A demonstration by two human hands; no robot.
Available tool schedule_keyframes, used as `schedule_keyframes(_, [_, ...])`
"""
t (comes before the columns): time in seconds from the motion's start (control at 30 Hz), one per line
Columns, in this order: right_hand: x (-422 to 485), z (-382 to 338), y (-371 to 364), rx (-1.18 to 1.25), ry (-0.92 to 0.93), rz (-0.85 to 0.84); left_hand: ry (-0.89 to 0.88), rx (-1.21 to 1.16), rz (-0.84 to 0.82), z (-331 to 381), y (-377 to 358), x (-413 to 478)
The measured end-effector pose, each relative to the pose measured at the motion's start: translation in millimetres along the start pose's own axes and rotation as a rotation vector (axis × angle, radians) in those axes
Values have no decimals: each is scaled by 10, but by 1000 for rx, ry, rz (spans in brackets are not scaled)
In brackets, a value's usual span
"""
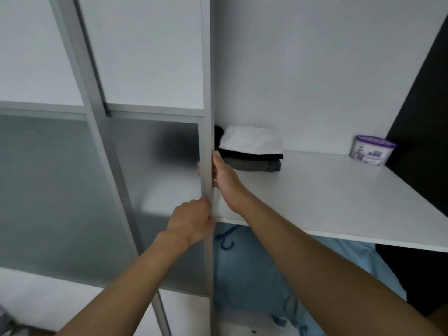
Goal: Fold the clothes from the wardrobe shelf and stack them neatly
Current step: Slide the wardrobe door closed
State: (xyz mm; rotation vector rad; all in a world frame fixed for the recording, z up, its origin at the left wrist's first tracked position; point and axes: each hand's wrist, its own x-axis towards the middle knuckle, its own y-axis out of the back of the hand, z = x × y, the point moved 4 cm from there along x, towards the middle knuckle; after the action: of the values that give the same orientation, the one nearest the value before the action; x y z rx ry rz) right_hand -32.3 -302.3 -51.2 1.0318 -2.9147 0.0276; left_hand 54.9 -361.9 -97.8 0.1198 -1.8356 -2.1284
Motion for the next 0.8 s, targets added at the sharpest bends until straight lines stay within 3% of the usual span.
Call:
schedule_keyframes(0.13, [-287,-5,634,5,23,57,-139,-17,-24,565,-108,12])
schedule_keyframes(0.37, [-765,-40,1826,3,0,210,-545,-52,223,1495,65,57])
schedule_keyframes(0.53, [-1215,-72,2665,-87,75,364,-894,208,410,2040,242,166])
schedule_keyframes(0.67, [-1642,-70,3180,-465,242,493,-991,347,474,2467,160,309])
schedule_keyframes(0.8, [-1935,-52,3668,-772,129,654,-1091,389,528,2990,-60,434])
